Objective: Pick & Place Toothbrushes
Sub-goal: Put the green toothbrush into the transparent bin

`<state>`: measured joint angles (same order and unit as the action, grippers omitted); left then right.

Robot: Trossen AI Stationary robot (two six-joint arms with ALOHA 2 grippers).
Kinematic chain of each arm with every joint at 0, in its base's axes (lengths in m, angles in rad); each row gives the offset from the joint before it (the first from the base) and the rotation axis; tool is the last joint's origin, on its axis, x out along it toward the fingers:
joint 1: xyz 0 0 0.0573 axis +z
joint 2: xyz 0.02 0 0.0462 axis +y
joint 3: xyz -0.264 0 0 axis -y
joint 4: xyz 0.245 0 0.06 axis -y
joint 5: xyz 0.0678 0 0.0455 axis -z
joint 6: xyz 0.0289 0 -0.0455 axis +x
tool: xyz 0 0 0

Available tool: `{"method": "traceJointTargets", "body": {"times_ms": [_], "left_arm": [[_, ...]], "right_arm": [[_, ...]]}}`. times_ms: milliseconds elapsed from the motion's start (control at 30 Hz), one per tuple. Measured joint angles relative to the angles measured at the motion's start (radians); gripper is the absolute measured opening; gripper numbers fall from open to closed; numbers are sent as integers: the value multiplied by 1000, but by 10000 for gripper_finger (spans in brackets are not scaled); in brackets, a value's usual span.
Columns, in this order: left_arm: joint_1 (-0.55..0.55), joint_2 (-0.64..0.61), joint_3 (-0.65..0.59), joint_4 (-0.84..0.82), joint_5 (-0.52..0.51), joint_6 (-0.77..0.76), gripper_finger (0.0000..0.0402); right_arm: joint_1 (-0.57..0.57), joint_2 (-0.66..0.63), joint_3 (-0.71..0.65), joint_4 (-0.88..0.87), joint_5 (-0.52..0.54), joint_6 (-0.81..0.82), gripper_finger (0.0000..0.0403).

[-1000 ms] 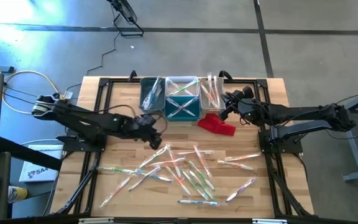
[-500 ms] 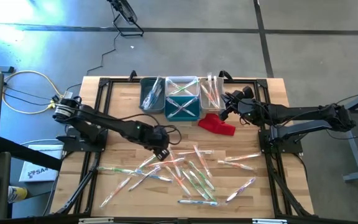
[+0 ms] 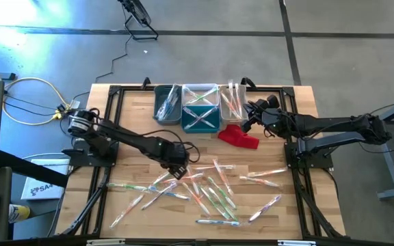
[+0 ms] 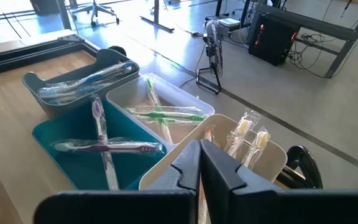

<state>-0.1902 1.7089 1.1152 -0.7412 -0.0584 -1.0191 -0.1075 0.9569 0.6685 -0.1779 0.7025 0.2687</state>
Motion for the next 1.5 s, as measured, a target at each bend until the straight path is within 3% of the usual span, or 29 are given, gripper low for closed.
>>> {"method": "traceJointTargets", "body": {"times_ms": [367, 1033, 1500], "left_arm": [[0, 46, 0, 65, 37, 46, 155], [0, 45, -61, 101, 75, 91, 153], [0, 45, -63, 115, 75, 98, 27]], "right_arm": [[1, 0, 0, -7, -57, 0, 5], [1, 0, 0, -52, -58, -3, 5], [1, 0, 0, -52, -58, -3, 5]]}}
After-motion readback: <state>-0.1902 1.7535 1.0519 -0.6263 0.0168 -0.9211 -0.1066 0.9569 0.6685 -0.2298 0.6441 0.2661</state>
